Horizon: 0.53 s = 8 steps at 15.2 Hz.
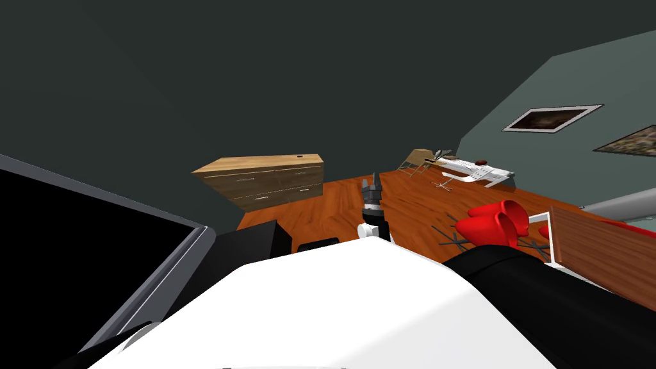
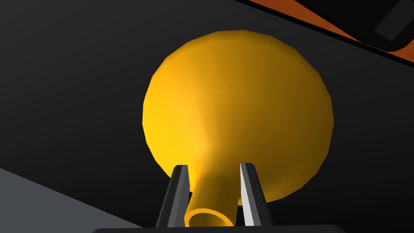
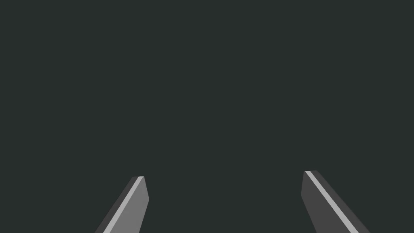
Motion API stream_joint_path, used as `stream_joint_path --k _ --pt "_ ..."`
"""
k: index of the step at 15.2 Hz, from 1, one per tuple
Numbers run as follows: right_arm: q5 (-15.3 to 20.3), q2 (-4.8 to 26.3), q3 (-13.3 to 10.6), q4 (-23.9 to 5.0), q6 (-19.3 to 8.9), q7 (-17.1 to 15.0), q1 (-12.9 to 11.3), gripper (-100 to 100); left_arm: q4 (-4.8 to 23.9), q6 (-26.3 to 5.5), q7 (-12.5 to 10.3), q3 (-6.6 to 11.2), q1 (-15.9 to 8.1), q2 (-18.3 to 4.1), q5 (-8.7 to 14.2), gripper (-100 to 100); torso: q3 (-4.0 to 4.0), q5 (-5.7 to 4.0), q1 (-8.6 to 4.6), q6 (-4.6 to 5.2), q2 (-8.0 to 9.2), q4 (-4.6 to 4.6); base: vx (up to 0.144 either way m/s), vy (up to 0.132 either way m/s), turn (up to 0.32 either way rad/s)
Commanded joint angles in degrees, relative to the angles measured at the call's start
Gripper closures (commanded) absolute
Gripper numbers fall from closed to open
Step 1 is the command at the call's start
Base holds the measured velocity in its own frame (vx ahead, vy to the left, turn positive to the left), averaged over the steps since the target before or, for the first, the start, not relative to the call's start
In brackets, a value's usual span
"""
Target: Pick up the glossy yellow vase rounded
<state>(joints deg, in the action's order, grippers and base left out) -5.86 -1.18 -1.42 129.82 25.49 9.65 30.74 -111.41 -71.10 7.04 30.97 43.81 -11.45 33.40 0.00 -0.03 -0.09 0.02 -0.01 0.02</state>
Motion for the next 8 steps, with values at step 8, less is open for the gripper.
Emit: stream_joint_path --k 8 --pt "0.0 0.0 0.0 0.0 0.0 0.0 0.0 0 -3.2 -2.2 -0.2 1.11 1.4 -0.1 1.0 100 -0.03 -0.05 -0.09 -0.03 -0.07 -0.01 0.010 -0.006 0.013"
